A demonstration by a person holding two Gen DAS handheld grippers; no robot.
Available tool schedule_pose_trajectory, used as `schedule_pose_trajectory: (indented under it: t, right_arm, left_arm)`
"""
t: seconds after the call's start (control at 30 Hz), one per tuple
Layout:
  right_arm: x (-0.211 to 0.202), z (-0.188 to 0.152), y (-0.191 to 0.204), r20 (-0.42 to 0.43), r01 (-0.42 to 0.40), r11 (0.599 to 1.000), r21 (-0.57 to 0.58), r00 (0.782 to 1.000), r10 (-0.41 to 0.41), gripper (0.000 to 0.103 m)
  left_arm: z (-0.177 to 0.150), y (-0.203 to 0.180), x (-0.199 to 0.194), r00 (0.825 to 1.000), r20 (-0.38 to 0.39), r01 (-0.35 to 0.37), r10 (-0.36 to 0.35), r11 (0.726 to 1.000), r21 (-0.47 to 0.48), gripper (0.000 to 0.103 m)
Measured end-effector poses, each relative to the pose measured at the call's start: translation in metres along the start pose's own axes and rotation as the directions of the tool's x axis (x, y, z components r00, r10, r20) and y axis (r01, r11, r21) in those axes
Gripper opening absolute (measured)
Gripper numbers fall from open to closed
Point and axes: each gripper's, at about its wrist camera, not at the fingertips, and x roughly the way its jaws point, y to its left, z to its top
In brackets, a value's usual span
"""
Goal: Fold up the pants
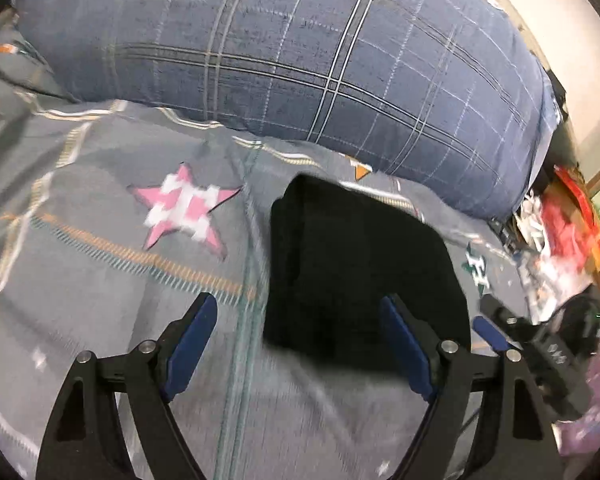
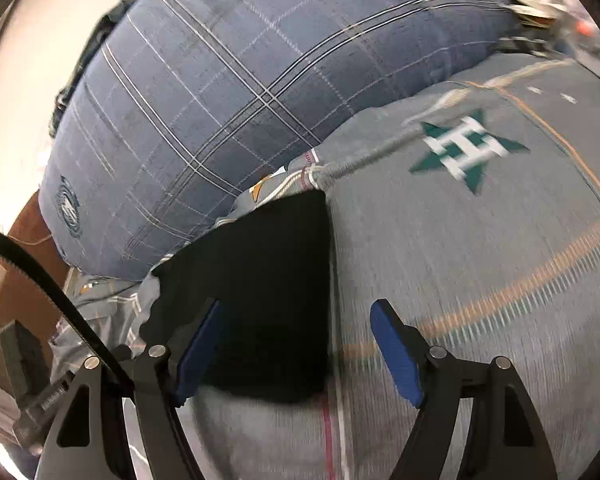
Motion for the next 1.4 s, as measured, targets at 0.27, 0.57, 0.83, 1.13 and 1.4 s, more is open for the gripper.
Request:
schedule_pose_trajectory:
  t: [0.27,0.57,0.83,1.13,1.4]
  right_arm:
    - [0.058,0.023,-0.003,-0.066,-0.083,0.996,-0.009,0.994,0.083,0.07]
    - [0.028,0.021,0.043,-0.038,-0.222,0.965,-0.141,0.975,0.219,0.031]
    - [0.004,0.015,0.093,-0.01,-0.411,0.897,-0.162,0.91,0.415,0.031]
    - [0.08,-0.012,0.091,-0.173,-0.403,0.915,-0.024,0.903,0.393,0.031]
    - [0.078,-0.001,0.081,-0.096,-0.191,0.97,-0.151,0.979,0.178,0.037]
  left_arm:
    - [0.014,-0.016,0.06,0.988,-0.154,0.04,-0.033,0.998,0.042,0.082]
    - [0.018,-0.035,0.016,0.994,-0.076,0.084,-0.081,0.996,0.04,0.066]
    - [0.028,-0.019,-0.054,0.994,0.077,0.077,-0.078,0.997,0.012,0.066]
    - [0.02,0.028,-0.011,0.999,0.011,-0.041,0.042,0.995,-0.095,0.066]
    - [0.016,0.034,0.033,0.996,-0.07,-0.071,0.064,0.993,-0.097,0.072]
